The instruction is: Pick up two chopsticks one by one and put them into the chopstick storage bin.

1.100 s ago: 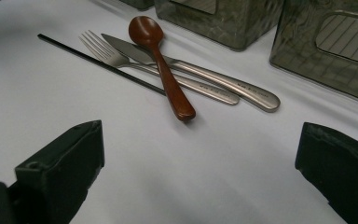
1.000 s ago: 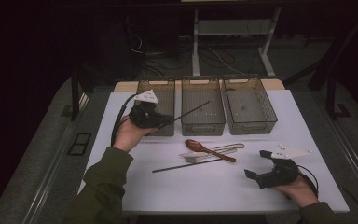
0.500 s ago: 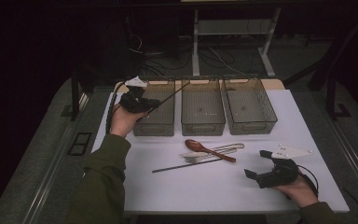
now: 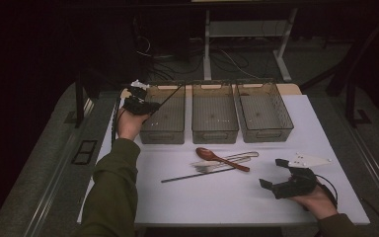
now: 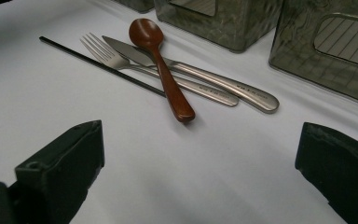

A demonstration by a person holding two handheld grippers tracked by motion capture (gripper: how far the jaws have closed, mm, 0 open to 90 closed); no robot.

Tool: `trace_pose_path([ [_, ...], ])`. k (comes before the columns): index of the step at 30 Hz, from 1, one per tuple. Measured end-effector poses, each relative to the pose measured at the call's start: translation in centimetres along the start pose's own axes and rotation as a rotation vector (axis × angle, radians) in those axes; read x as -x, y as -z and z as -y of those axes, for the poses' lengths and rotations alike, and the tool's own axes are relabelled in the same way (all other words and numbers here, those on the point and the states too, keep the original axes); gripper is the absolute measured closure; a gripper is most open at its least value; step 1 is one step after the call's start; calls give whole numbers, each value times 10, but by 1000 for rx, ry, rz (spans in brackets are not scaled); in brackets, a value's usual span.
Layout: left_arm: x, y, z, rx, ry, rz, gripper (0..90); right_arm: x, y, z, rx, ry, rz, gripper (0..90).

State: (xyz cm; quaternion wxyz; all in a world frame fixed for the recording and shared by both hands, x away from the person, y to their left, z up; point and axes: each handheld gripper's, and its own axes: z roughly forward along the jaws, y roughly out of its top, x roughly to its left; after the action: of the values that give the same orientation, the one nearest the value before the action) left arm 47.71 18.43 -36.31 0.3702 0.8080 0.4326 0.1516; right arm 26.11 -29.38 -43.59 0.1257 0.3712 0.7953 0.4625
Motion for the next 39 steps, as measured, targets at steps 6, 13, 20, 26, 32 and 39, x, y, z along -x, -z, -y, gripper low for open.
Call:
trace_pose_path([
  [6,0,-8,2,-28,13,-7,850,0,1,0,2,-1,0,7],
  [13,1,-18,6,-48,32,-4,849,0,1,0,3,0,-3,7],
  [20,2,-19,5,-36,22,-12,668,0,1,0,3,-1,-3,7],
  [26,6,-9,2,14,1,34,584,0,2,0,4,-2,-2,7],
  [32,14,5,0,65,-39,122,449,1,2,0,6,-4,-2,7],
  [39,32,18,0,116,-105,182,340,0,2,0,5,-3,-3,7],
])
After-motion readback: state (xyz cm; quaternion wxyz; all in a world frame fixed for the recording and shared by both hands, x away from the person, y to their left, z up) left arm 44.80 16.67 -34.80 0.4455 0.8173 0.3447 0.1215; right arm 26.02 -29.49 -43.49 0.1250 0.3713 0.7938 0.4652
